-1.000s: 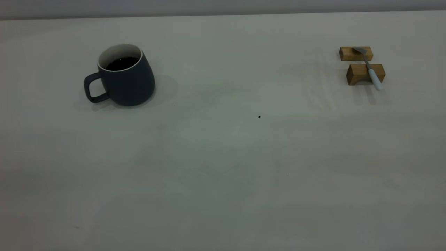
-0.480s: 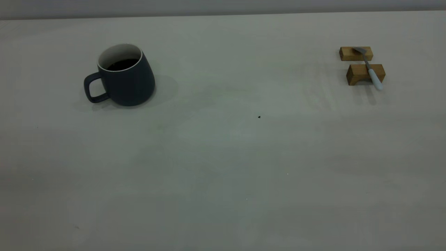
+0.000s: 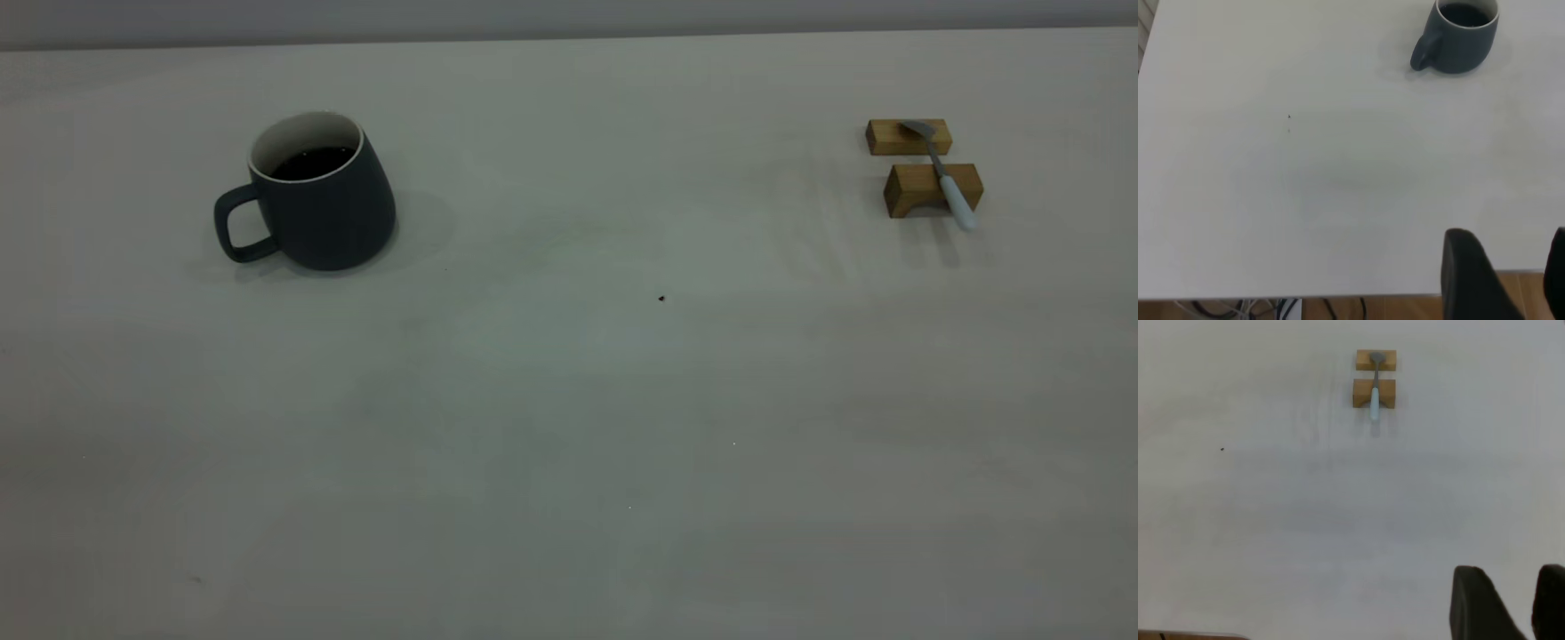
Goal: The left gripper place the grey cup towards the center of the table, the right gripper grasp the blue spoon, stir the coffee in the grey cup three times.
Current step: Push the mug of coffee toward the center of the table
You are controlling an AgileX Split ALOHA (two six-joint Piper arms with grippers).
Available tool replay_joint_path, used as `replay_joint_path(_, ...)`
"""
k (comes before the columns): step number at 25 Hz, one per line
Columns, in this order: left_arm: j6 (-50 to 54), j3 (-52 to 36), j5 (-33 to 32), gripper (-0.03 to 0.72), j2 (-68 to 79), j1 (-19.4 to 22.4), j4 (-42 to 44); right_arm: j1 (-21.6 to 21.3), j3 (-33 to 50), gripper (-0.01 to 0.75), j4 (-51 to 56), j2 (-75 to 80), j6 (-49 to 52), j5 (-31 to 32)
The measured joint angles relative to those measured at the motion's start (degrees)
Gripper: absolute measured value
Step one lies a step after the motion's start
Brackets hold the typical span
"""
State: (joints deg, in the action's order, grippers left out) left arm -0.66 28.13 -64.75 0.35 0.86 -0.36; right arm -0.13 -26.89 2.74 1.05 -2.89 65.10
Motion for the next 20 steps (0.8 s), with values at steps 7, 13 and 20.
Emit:
replay_joint_path(7,-2.2,4.2,5.7,0.357,18.6,0.0,0.4,0.0,0.0,0.242,0.0,0.0,0.0,0.0)
replay_joint_path(13,-4.8,8.5,19.5,0.357,41.4,0.0,0.0,-0.1,0.0,0.242,0.0,0.0,0.0,0.0)
replay_joint_path(20,-8.6,10.4,35.6,0.357,66.6,0.0,-0.2,-0.1,0.0,0.242,0.0,0.0,0.0,0.0)
